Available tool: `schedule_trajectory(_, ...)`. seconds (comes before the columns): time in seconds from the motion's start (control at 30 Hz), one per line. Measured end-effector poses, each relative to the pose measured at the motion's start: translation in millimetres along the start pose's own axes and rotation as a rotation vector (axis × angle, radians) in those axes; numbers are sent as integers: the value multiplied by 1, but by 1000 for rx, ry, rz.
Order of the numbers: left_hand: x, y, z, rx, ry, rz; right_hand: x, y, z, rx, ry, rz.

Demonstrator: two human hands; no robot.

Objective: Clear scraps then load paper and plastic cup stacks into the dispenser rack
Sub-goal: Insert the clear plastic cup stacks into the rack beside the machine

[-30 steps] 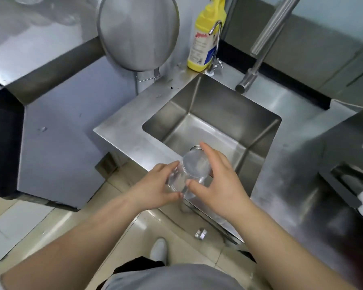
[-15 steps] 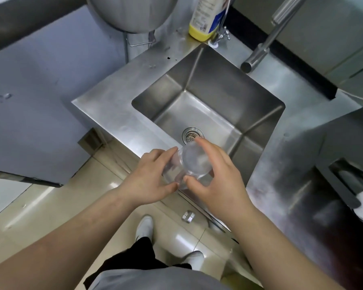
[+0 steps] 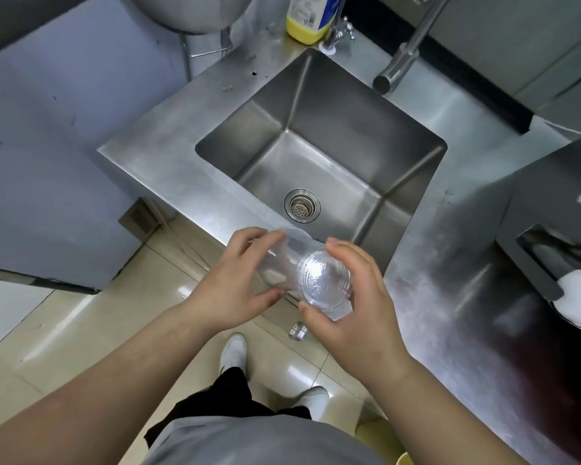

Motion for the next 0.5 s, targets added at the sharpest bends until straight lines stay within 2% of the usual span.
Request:
schedule_trajectory(0.27, 7, 13, -47, 2, 136, 38, -29, -48, 2, -23, 2, -121)
schedule_trajectory(0.5, 18, 47, -105, 22, 294, 141, -75, -108, -3, -123, -10, -298)
Point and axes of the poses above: each hand's wrist, its own x-axis towards the middle knuckle, its own y-axis out of the palm, z = x × y, the point moved 2 cm from there along x, towards the middle knuckle, and after that the axes turned 1 degree about -x, right-handed, at the moved point
